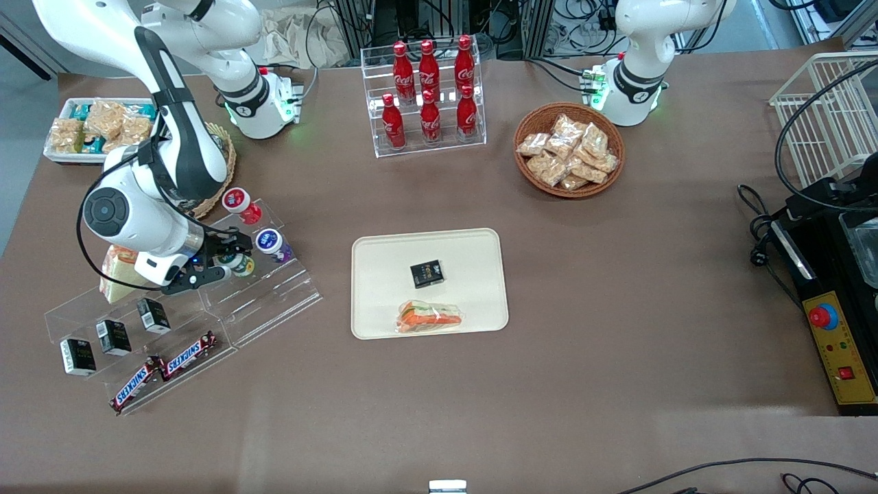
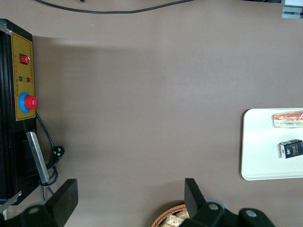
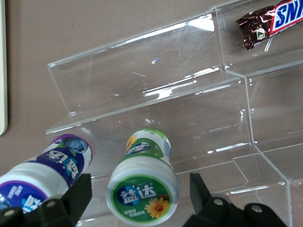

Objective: Place green gum on tray
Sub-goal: 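Lower the right gripper around the green gum bottle and close it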

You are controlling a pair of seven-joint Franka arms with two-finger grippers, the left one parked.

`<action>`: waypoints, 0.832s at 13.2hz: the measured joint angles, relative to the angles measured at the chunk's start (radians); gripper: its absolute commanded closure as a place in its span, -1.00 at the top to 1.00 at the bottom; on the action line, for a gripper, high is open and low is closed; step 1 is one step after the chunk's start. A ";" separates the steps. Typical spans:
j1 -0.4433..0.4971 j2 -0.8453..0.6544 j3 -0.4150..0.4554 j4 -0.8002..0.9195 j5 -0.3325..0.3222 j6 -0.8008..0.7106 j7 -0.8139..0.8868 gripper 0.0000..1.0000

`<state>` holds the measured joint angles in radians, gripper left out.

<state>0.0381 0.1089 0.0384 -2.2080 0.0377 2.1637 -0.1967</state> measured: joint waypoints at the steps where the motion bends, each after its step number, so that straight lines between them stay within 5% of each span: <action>1: 0.000 0.000 0.000 -0.001 0.000 0.000 0.000 -0.30; 3: 0.000 0.000 0.000 -0.002 0.000 0.000 -0.002 -0.51; 11: 0.001 -0.038 0.003 0.023 -0.005 -0.044 -0.008 -0.55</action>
<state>0.0389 0.0709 0.0418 -2.1850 0.0326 2.1199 -0.2046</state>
